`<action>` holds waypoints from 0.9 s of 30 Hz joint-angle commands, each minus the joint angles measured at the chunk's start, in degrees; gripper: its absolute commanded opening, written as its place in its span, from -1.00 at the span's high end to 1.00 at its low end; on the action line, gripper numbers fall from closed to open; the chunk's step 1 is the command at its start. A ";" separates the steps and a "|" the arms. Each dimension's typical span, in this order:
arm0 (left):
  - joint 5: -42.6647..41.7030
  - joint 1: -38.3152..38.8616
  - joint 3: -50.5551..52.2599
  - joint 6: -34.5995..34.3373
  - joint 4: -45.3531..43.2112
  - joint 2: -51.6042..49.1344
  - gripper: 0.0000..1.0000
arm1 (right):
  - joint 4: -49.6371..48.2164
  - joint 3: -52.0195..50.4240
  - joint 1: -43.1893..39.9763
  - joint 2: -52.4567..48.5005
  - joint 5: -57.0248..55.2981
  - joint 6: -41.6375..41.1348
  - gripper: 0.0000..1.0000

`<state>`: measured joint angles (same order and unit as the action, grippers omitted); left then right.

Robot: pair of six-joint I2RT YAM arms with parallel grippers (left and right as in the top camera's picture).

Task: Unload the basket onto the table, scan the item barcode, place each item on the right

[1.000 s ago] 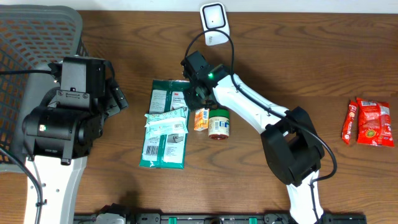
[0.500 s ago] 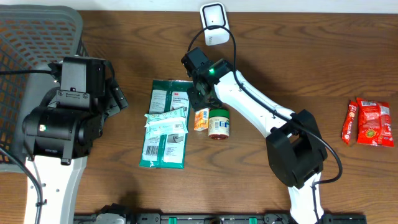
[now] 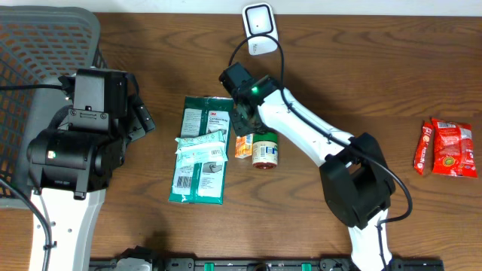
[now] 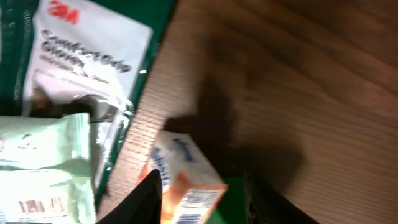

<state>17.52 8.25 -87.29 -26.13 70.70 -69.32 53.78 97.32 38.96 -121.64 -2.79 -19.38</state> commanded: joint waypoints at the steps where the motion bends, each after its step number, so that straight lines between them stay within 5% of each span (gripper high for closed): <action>1: 1.03 -0.26 -0.33 -0.11 0.22 0.09 -0.89 | -0.28 -0.48 2.25 1.51 0.09 -1.01 0.28; 14: 1.03 -0.26 -0.33 -0.11 0.24 0.09 -0.89 | -0.83 -0.48 4.59 1.51 0.07 -2.95 0.31; 27: 1.03 -0.26 -0.33 -0.11 0.22 0.09 -0.89 | -0.98 3.28 3.26 4.31 0.07 -1.57 0.09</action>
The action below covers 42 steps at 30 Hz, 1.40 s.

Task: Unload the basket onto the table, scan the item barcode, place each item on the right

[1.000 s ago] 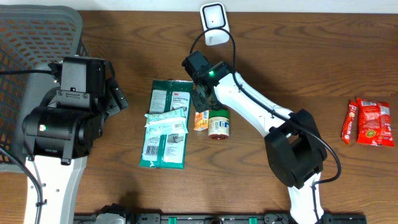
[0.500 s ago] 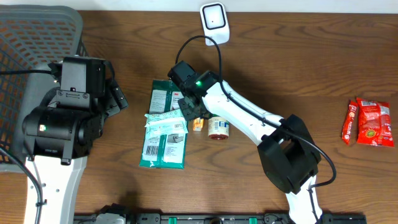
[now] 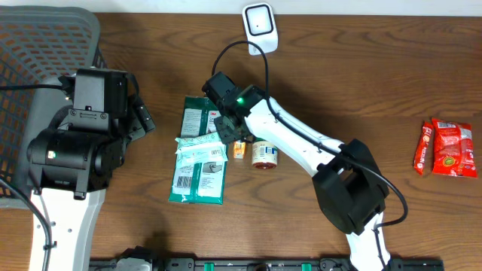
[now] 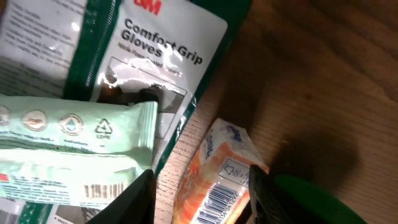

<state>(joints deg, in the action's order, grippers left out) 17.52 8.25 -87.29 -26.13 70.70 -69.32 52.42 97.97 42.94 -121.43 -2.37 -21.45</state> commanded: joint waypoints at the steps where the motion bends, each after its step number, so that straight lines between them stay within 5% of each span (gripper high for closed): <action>1: 1.03 -0.26 -0.33 -0.11 0.22 0.09 -0.89 | 0.68 2.69 -1.20 4.90 -0.37 0.50 0.06; 10: 1.03 -0.26 -0.33 -0.11 0.22 0.09 -0.89 | 8.39 2.69 -8.94 9.90 0.61 0.46 -0.31; 11: 1.03 -0.26 -0.33 -0.11 0.22 0.09 -0.89 | 8.72 2.69 -9.62 9.90 1.81 0.46 -0.46; 12: 1.03 -0.26 -0.33 -0.11 0.22 0.09 -0.89 | 8.92 2.64 -10.25 9.86 3.61 0.46 -0.98; 17: 1.03 -0.26 -0.33 -0.11 0.22 0.09 -0.89 | 11.96 1.55 -11.13 9.75 8.20 0.46 -0.99; 21: 1.03 -0.26 -0.33 -0.11 0.22 0.09 -0.89 | 11.17 -0.33 -11.13 9.75 8.20 -4.55 -0.77; 42: 1.03 -0.26 -0.33 -0.11 0.22 0.09 -0.89 | -6.84 -18.86 -10.97 9.75 8.17 -10.88 -0.56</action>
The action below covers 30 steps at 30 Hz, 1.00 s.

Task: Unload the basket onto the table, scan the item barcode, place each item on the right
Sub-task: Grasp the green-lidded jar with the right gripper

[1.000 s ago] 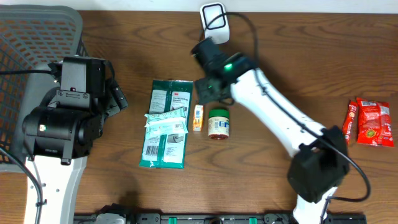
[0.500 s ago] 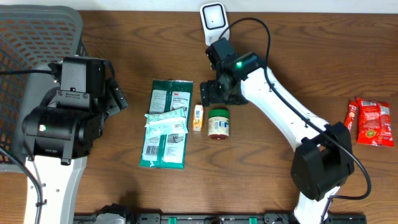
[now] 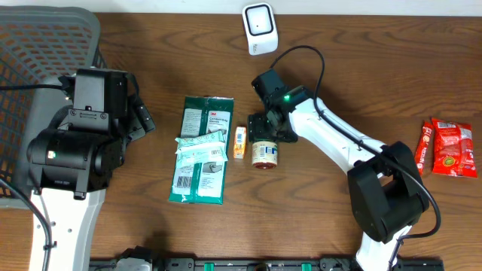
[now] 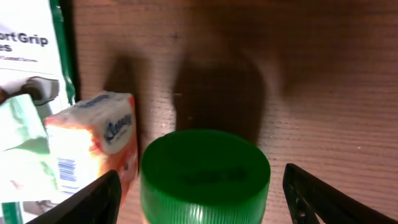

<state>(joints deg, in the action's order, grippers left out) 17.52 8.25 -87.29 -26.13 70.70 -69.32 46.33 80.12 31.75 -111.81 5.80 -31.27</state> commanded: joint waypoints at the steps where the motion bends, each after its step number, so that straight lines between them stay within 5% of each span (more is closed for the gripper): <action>1: 1.01 -0.26 -0.33 -0.11 0.24 0.09 -0.89 | -0.94 -1.25 0.22 0.13 -0.37 -1.07 -0.55; 14: 1.01 -0.26 -0.33 -0.11 0.22 0.09 -0.89 | -0.17 -1.66 0.22 0.13 -3.82 -3.13 -0.41; 30: 1.03 -0.26 -0.33 -0.11 0.22 0.09 -0.89 | 2.60 -1.66 0.72 0.13 2.49 -10.47 -0.92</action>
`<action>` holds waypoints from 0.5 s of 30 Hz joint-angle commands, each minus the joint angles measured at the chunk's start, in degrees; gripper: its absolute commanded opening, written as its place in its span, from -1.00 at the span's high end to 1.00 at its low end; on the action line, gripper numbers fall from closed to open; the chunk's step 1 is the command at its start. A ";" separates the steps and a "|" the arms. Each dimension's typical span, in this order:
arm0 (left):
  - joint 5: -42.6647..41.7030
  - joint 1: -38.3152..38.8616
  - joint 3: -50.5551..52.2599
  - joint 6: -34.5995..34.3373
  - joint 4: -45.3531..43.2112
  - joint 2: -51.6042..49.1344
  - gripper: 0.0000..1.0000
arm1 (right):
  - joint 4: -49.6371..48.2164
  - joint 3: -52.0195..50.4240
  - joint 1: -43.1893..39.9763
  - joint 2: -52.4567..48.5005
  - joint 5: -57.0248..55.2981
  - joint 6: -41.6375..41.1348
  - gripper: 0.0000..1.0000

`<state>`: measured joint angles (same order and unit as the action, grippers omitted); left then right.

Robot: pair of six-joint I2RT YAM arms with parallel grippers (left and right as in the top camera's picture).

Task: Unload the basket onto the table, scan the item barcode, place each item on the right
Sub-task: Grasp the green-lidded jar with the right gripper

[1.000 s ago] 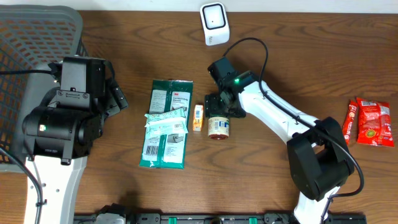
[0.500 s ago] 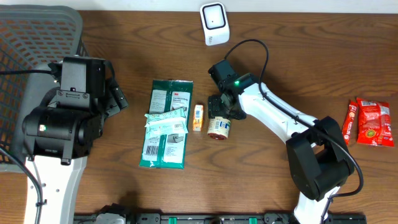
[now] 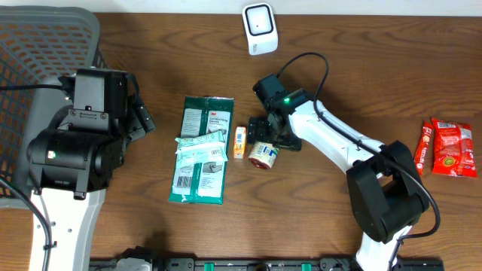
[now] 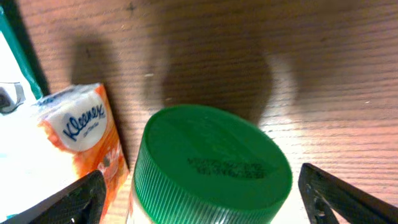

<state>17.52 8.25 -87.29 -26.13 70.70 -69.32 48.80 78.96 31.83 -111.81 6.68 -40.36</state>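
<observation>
A jar with a green screw lid [image 4: 211, 165] and a white label stands mid-table [image 3: 261, 155], leaning slightly in the overhead view. My right gripper [image 4: 208, 202] is right above it, open, with one dark finger [image 4: 78, 199] left of the lid and the other [image 4: 339, 196] right of it, neither touching. The white barcode scanner [image 3: 258, 28] sits at the table's far edge. My left gripper [image 3: 140, 114] rests far off at the left; its jaws are not clear to see.
An orange Kleenex tissue pack [image 4: 84, 134] lies just left of the jar. Beyond it are a green glove pack [image 3: 206, 119] and a pale wipes pack [image 3: 200, 159]. A grey basket [image 3: 45, 45] fills the far left corner. Red snack packs [image 3: 446, 147] lie at the right.
My right gripper has come lower over the jar, so the green lid fills more of the wrist view. The jar now leans a little. The left arm is unchanged.
My right gripper was first over the tissue pack beside the glove pack, then further left with the tissue pack between its fingers. Then the tissue pack lay a little left of where it began, with the gripper open above the jar's lid. Now it is closer around the lid.
</observation>
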 commanded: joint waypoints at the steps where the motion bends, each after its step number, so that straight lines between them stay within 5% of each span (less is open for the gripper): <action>1: 1.03 -0.26 -0.33 -0.11 0.24 0.09 -0.89 | 0.24 -0.50 0.63 0.13 1.60 -1.38 -0.92; 15: 1.03 -0.26 -0.33 -0.11 0.22 0.09 -0.89 | 1.31 -0.50 0.42 0.13 1.27 6.58 -0.33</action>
<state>17.52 8.25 -87.29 -26.13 70.70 -69.32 49.78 78.94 31.86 -111.81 8.05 -37.65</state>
